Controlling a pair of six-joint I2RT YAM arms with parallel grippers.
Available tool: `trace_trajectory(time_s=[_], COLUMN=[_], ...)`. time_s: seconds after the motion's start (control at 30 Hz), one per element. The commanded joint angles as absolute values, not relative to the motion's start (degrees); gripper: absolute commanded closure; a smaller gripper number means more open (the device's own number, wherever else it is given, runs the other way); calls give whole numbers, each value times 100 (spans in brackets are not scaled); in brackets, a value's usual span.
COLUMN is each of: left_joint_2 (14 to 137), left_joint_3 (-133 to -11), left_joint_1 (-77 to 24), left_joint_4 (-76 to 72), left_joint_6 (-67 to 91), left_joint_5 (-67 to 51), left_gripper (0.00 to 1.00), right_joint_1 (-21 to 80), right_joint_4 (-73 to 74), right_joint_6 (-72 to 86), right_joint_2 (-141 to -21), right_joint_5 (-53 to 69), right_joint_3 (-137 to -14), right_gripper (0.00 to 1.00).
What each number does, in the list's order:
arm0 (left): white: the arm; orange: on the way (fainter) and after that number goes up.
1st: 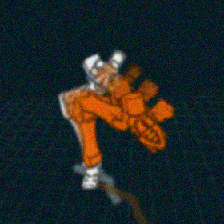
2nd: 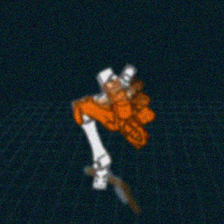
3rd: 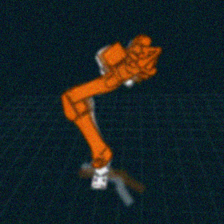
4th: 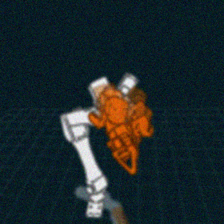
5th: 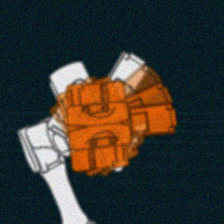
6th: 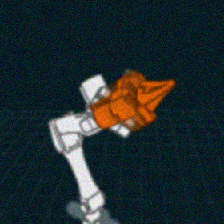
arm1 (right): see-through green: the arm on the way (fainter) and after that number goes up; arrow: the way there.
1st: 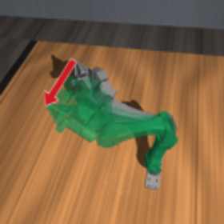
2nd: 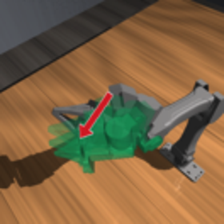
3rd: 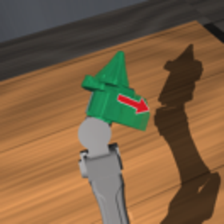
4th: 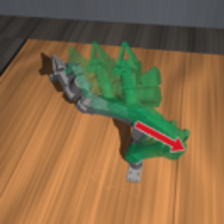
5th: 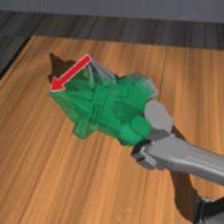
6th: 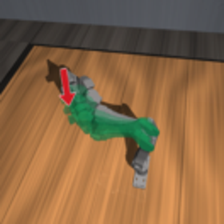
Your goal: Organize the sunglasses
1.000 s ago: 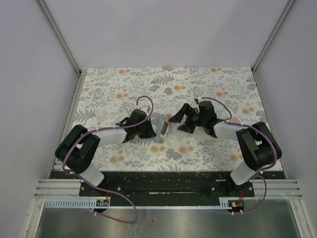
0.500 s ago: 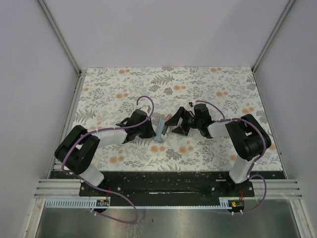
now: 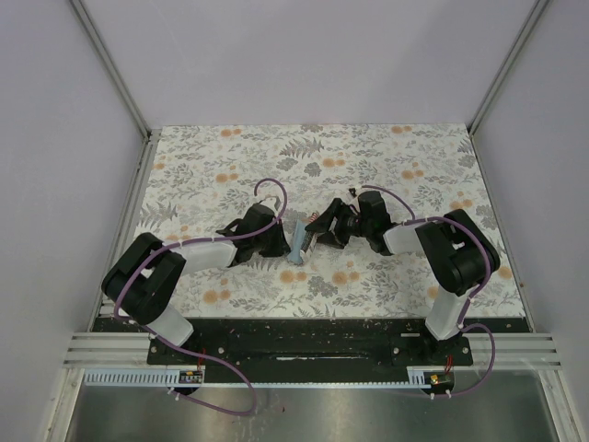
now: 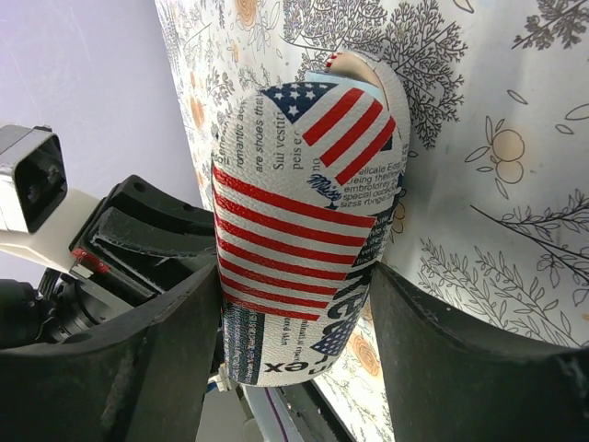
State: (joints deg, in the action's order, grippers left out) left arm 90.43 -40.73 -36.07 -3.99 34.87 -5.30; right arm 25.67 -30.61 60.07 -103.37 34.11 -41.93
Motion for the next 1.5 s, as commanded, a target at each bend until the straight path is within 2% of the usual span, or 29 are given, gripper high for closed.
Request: trace_trajectory(time_s=[0.0, 0.27, 0.5, 0.73, 0.97, 1.27, 1.47], left_joint_2=[8658, 8087, 7331, 7066, 7804, 8613, 8868], left_joint_3=[-4052, -4104, -4122, -4201, -4869, -5115, -5141], left_joint_1=[-3630, -3621, -3542, -3551, -3735, -3718, -3630], left_joint_4=[-747, -177, 824, 2055, 3014, 3129, 2892], left_joint_6=[3560, 3454, 3042, 2225, 1820, 1573, 1450], left_joint_5=[-343, -27, 798, 1556, 1932, 2610, 2601], left_gripper=[80, 60, 53, 52, 53, 57, 58], right_joint_1=[2637, 2628, 2610, 2496, 2426, 2400, 2391], right_joint_4=[-3252, -2997, -2874, -2743, -2277, -2057, -2057], right_joint_6=[6029, 5906, 5836, 5757, 5467, 5353, 5353], right_joint_2=[-10354, -10283, -10292, -10327, -10345, -10380, -10424], right_joint_5=[3498, 3401, 3489, 3823, 3990, 4157, 4192], right_joint_3=[-4359, -4430, -4500, -4623, -4878, -5080, -5106], right_gripper=[33, 33, 34, 34, 34, 34, 34])
